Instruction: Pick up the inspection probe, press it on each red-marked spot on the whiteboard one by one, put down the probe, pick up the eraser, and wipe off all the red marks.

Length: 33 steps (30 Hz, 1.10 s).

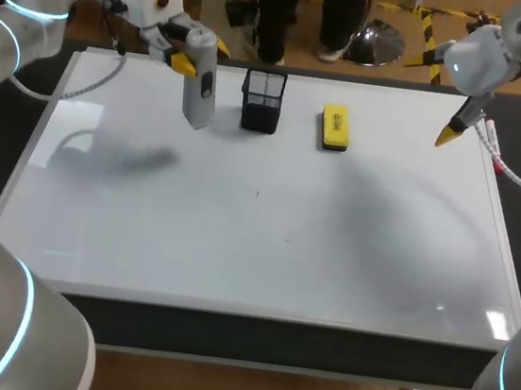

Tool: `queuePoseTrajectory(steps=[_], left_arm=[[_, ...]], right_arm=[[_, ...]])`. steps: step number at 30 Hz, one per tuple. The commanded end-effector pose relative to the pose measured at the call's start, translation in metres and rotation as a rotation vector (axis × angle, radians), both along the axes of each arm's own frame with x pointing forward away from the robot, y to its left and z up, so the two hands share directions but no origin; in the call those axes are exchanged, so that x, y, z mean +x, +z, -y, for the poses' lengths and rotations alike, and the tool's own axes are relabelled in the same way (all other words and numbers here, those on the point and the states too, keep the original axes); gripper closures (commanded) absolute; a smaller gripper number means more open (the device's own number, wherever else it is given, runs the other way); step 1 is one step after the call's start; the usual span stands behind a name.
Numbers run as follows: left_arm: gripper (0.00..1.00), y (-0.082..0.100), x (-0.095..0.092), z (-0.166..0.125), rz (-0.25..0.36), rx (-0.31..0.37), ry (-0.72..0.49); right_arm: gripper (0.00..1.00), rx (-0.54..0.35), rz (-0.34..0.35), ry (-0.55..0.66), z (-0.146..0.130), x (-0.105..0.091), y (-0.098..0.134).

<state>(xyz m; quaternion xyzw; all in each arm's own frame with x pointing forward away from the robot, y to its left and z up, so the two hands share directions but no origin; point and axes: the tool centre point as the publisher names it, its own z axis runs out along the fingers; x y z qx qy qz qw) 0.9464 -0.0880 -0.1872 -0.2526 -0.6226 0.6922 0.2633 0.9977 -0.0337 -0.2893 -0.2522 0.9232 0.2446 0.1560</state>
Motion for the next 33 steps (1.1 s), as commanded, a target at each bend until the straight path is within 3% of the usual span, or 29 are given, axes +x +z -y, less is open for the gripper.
queuePoseTrajectory(steps=[1, 4, 13, 15, 19, 23, 33], left_arm=[[1.00, 0.022, -0.002, -0.005, 0.023, 0.016, 0.092], [1.00, 0.035, 0.005, -0.002, 0.022, -0.003, 0.168], [1.00, 0.057, 0.029, 0.021, 0.049, 0.025, 0.343], [1.00, 0.059, 0.035, 0.025, 0.023, 0.016, 0.363], [1.00, 0.064, 0.044, 0.036, 0.044, 0.024, 0.428], [1.00, 0.068, 0.052, 0.046, 0.026, 0.020, 0.452], [1.00, 0.066, 0.063, 0.066, -0.011, 0.013, 0.542]], right_arm=[[0.00, -0.004, -0.001, 0.002, 0.000, 0.000, 0.000], [0.00, -0.004, -0.001, 0.002, 0.000, 0.000, 0.000], [0.00, -0.004, -0.001, 0.002, 0.000, 0.000, 0.000], [0.00, -0.004, -0.001, 0.002, 0.000, 0.000, 0.000], [0.00, -0.004, -0.001, 0.002, 0.000, 0.000, 0.000], [0.00, -0.004, -0.001, 0.002, 0.000, 0.000, 0.000], [0.00, -0.004, -0.001, 0.002, 0.000, 0.000, 0.000]])
